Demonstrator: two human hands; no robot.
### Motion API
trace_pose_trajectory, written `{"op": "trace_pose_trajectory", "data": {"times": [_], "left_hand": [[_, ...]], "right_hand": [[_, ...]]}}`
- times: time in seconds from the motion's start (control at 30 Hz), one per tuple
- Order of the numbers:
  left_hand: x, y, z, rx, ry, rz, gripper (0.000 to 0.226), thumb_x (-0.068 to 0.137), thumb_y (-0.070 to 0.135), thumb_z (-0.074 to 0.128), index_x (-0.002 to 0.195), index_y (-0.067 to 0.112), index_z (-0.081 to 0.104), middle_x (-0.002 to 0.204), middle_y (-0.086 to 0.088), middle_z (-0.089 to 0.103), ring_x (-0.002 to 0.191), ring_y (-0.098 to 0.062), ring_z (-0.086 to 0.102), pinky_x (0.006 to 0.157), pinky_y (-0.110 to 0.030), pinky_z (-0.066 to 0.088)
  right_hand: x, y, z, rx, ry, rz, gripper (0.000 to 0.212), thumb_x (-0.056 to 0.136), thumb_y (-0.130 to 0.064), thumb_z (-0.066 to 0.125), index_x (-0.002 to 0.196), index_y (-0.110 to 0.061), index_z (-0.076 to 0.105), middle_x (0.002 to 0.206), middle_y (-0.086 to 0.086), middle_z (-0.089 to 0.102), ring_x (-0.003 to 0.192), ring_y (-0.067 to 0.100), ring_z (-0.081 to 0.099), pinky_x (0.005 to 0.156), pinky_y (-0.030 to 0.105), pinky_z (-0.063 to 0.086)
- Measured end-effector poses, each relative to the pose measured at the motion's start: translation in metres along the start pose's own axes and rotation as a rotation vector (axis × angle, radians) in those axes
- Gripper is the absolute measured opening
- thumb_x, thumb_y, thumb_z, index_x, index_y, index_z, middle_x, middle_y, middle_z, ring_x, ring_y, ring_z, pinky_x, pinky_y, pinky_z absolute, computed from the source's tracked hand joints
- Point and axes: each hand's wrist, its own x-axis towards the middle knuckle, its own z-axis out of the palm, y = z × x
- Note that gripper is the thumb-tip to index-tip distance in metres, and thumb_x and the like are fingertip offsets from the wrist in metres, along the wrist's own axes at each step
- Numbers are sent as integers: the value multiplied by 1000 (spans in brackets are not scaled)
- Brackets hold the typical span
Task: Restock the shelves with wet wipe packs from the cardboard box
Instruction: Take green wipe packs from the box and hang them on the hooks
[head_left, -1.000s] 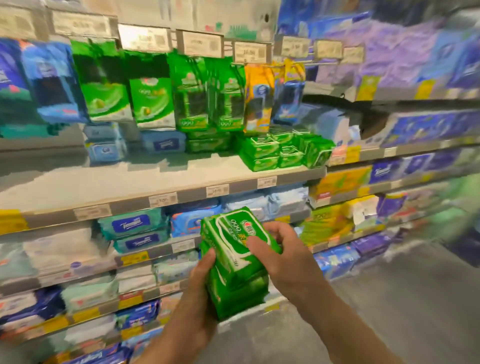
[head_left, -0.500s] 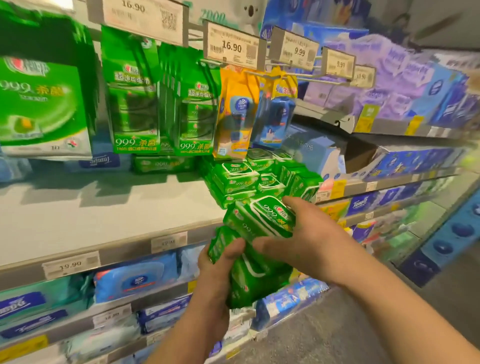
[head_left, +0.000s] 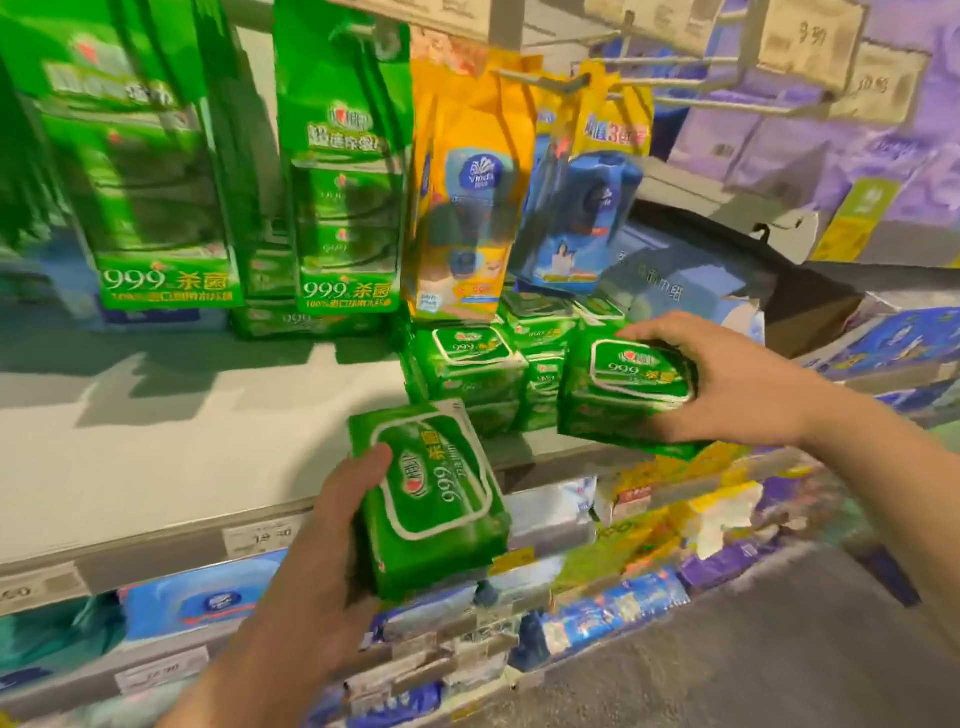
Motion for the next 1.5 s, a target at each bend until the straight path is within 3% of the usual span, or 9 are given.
{"op": "trace_pose_trajectory", "data": {"times": [0.13,0.23,0.33,0.47,0.73,0.97,1.23,1.43,1.5], "left_hand": [[2,-4,8,-10,71,86,67,51,46,88,109,13,79,110,-18,77,89,-34,78,79,-56,62],[1,-5,12,-33,74,135,59,56,45,81,106,15,80,112,-19,76,89,-34,77,66,-50,64],[2,-8,15,-13,68,175,70,46,49,89,108,18,81,119,-18,74,99,-36,75,78,-51,62],[-1,-12,20,-53,102,237,49,68,49,68,103,17,83,117,-18,75,96,-37,76,82,-52,61],[-1,-12,25,-42,197,234,53,79,45,60,118,14,76,120,-20,74,101,-40,74,102,-56,47],[7,-6,36,9,221,212,60,74,49,62,125,16,71,118,-17,75,103,-37,74,95,-51,52],[17,-4,40,71,167,136,74,63,54,70,127,17,70,119,-16,75,110,-37,72,98,-51,53],[25,-6,43,194,73,54,74,67,52,76,130,14,68,122,-20,73,115,-39,69,107,-57,47],[28,-8,41,216,15,1,80,64,46,91,130,7,68,127,-22,70,117,-40,68,106,-53,48]], "right_hand": [[49,34,10,-74,-21,-170,101,65,-32,96,151,-25,44,140,-3,50,130,16,45,104,15,27],[74,48,14,-101,7,-220,101,66,-30,95,153,-26,42,141,-8,46,131,13,43,100,5,20],[97,58,18,-52,-66,-230,96,71,-27,92,152,-29,41,137,-13,41,123,2,40,99,4,23],[120,64,24,4,-109,-277,87,70,-28,91,144,-37,46,135,-16,47,122,8,50,99,21,37],[138,79,47,39,-123,-296,68,77,-26,88,131,-40,51,135,-10,45,129,13,41,109,26,31],[130,79,55,-66,12,-358,65,83,-36,83,141,-24,57,148,-3,51,142,22,39,122,39,26],[68,24,71,190,416,-386,43,88,-45,71,125,-24,65,114,-7,65,112,14,58,94,29,41],[54,-29,60,346,-112,-422,81,61,-91,65,133,-57,50,137,-25,51,131,-2,46,114,20,36],[45,-41,48,222,-263,-612,92,66,-76,77,146,-58,36,157,-33,24,146,-10,20,119,12,22]]}}
